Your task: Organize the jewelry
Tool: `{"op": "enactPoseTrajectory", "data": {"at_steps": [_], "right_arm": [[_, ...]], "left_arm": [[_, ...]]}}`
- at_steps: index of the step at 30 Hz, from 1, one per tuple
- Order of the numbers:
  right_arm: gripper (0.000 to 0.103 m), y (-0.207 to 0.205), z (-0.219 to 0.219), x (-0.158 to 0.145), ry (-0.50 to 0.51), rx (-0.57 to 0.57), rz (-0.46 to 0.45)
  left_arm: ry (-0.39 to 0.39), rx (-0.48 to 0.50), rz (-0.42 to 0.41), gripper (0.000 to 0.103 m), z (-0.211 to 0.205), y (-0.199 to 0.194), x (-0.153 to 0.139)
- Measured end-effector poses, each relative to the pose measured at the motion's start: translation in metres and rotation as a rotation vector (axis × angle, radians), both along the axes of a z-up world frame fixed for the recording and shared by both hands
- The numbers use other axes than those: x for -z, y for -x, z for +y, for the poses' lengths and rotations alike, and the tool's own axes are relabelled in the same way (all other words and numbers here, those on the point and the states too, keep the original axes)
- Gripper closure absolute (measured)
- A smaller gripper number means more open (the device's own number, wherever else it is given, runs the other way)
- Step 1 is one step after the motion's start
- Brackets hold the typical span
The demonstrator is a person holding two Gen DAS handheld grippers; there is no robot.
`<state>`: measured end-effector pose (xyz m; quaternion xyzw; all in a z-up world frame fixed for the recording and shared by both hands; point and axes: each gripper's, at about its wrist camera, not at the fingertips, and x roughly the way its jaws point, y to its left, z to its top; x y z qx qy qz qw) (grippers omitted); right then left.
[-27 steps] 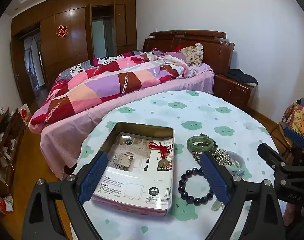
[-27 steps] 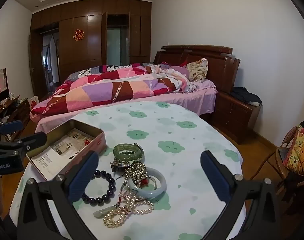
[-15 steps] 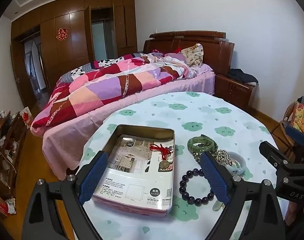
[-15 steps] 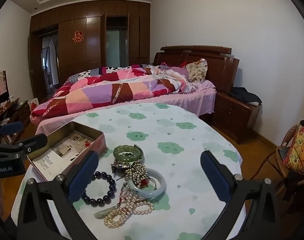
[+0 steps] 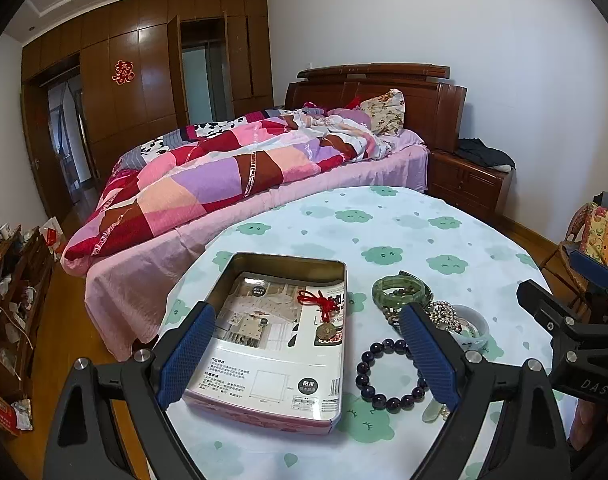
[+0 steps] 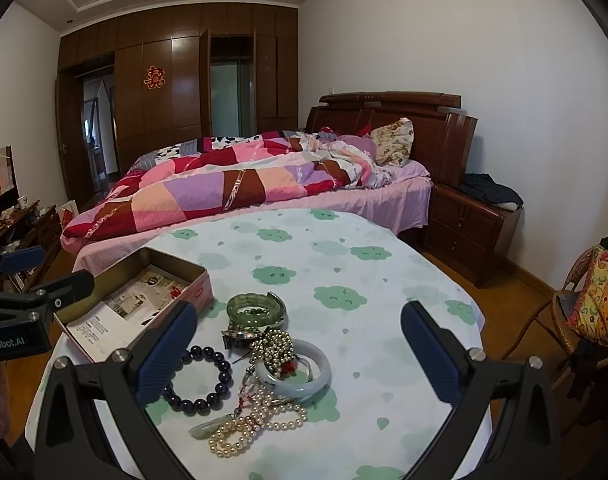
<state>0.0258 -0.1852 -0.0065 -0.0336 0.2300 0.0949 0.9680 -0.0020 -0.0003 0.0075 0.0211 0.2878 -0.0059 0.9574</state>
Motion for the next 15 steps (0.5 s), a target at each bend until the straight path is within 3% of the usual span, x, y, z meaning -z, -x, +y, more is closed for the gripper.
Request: {"op": "enactPoseTrajectory", "data": {"at_steps": [15], "right_arm": [[0.0, 0.0036, -0.003, 0.0008, -0.016, 0.009, -0.004]], "left_arm": [[-0.008, -0.003, -0.004, 0.01, -0.0064, 0.0023, -0.0005]]}}
